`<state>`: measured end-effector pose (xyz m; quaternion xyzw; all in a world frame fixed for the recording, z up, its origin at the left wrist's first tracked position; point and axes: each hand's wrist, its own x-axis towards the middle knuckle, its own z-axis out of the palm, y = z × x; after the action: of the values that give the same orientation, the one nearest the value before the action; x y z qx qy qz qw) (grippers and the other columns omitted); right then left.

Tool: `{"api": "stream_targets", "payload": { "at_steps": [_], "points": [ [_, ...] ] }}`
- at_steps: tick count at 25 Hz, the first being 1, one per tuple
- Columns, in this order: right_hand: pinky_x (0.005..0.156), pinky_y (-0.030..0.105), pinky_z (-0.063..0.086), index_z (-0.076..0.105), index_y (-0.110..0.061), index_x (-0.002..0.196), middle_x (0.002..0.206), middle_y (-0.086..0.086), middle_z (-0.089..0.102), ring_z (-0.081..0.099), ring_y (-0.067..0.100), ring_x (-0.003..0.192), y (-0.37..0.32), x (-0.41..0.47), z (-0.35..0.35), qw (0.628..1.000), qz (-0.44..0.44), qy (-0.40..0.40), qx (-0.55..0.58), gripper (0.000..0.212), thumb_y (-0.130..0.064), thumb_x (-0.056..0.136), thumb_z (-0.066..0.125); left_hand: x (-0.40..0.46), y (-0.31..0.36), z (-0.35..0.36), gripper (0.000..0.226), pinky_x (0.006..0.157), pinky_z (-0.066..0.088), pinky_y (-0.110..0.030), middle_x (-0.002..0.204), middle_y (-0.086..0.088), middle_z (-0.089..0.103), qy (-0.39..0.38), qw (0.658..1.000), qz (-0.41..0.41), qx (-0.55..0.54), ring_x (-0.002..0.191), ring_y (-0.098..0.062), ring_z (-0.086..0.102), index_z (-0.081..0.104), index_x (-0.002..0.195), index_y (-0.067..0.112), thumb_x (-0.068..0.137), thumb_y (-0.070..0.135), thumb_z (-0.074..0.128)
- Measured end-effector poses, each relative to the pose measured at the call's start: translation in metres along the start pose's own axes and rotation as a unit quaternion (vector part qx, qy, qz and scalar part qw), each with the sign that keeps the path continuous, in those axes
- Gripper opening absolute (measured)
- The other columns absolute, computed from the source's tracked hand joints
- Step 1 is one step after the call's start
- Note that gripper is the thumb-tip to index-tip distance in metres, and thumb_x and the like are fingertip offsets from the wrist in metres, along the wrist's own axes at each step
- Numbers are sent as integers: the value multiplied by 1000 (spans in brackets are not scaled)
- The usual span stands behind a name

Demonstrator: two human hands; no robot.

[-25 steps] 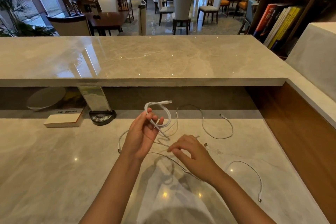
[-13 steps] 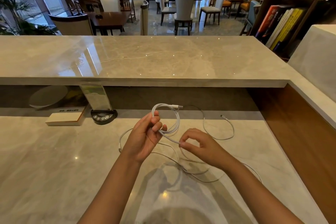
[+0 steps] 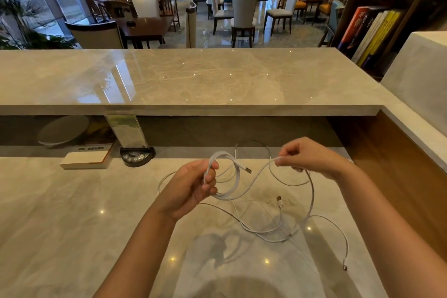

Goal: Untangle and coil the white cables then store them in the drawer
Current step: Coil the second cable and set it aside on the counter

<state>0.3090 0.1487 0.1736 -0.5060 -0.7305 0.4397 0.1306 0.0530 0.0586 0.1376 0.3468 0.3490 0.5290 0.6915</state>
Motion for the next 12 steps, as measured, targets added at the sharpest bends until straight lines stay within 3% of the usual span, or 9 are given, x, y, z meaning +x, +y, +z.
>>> {"api": "stream_targets", "payload": {
  "at_steps": [4,6,8,12],
  "points": [
    [48,21,34,60,-6,66,61,1,54,37,9,51,-29,11,11,998,23,56,-11,22,-18,84,63,0,-11,13,28,56,50,-24,56,1,52,-12,991,-39,131,47,-8,47,62,81,8,96,11,39],
    [47,21,33,66,-3,76,64,0,57,37,9,50,-47,9,25,994,3,106,-3,23,-18,88,56,0,-17,16,28,63,52,-25,60,0,56,6,985,-48,168,51,-10,51,63,83,9,97,12,39],
    [49,24,31,71,-9,89,66,1,57,39,11,53,-64,-1,42,992,-33,122,-6,28,-19,94,45,2,-23,17,28,69,53,-27,64,-2,58,41,983,-42,171,56,-11,53,64,86,9,98,12,39],
    [60,30,38,67,-8,90,83,8,64,51,16,68,-68,-17,86,968,-131,158,-146,26,-17,94,43,5,-30,19,27,78,52,-28,80,-8,63,101,986,-5,133,70,-14,58,65,100,4,98,12,39]
  ]
}}
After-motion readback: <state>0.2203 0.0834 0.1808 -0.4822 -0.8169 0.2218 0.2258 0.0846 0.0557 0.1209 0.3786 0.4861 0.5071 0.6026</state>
